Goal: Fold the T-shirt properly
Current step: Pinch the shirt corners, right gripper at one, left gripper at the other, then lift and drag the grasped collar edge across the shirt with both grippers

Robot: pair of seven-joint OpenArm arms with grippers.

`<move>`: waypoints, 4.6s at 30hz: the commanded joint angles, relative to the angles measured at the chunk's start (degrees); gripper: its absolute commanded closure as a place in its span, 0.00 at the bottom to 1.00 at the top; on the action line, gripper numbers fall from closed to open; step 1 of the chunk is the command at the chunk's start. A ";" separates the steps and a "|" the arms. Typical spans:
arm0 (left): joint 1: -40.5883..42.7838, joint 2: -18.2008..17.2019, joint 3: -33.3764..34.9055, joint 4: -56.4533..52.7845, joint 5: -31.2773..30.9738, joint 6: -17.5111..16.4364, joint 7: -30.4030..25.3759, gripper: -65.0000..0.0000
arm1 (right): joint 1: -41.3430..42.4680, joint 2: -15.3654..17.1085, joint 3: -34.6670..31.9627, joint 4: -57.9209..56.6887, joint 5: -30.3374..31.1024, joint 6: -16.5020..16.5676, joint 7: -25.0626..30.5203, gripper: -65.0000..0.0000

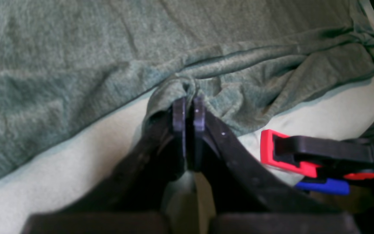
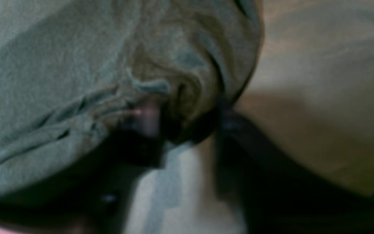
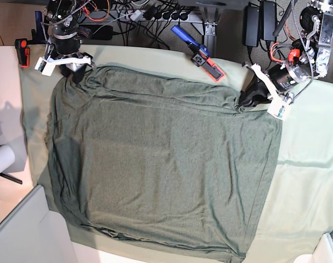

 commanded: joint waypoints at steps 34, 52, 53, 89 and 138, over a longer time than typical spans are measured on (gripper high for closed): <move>-3.69 -0.35 -12.41 11.10 -11.45 -5.70 7.96 1.00 | 5.86 4.52 4.72 8.76 -1.03 1.88 -3.96 1.00; -21.84 -0.31 -12.28 -8.20 -5.42 -5.70 4.02 1.00 | 22.71 4.52 2.99 -4.17 -1.38 5.73 -4.09 1.00; -22.43 -0.31 -12.28 -8.72 -5.42 -5.70 4.04 1.00 | 23.71 4.52 2.73 -5.16 -1.70 5.73 -4.09 1.00; -22.80 -0.07 -12.28 -9.22 -6.75 -5.70 6.49 1.00 | 22.82 -0.46 -6.91 -2.71 -4.61 11.04 -16.44 0.39; -22.84 0.90 -12.17 -9.05 -6.36 -5.70 7.67 1.00 | 23.96 1.95 3.65 -0.55 -1.18 10.69 -14.91 1.00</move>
